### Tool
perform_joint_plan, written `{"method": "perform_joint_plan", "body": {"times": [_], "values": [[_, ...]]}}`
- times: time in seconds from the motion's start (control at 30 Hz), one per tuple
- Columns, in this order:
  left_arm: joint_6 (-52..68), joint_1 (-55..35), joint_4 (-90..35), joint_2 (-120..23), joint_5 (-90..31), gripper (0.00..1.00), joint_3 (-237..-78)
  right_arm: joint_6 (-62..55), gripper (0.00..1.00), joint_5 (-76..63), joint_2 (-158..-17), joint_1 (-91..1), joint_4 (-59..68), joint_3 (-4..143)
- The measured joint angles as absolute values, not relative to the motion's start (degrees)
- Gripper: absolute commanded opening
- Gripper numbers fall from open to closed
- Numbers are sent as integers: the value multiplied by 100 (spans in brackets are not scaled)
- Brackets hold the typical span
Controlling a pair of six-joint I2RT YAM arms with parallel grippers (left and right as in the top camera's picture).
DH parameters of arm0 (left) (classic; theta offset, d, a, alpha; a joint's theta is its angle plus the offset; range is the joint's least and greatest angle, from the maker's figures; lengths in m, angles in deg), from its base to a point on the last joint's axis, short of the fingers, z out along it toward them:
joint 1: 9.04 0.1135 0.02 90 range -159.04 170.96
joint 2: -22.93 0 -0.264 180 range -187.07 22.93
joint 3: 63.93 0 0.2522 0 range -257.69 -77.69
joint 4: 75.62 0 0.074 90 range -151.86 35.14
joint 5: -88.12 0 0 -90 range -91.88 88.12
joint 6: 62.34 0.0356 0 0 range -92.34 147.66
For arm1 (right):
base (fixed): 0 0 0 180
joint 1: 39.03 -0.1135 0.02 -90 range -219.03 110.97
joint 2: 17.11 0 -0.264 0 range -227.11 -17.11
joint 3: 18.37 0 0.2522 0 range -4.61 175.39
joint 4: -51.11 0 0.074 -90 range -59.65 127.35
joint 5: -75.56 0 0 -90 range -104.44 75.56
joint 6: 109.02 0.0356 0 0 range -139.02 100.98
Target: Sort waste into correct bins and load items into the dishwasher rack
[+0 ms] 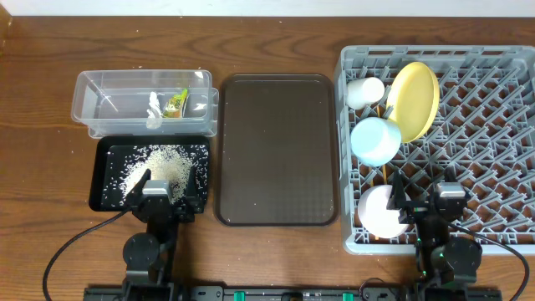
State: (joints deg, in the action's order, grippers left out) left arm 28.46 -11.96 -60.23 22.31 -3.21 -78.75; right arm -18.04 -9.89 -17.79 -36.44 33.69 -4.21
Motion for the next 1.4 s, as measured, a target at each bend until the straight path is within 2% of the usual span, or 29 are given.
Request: {"method": "perform_joint_plan", "body": {"times": [0.23, 1.4], "values": [[2901, -813, -6023, 2231, -312, 91, -7875, -1804, 99, -989, -1779, -3644, 3369, -421], [2903, -806, -6021, 2231, -314, 91, -7875, -1804, 99, -989, -1779, -3644, 3369, -421]]}}
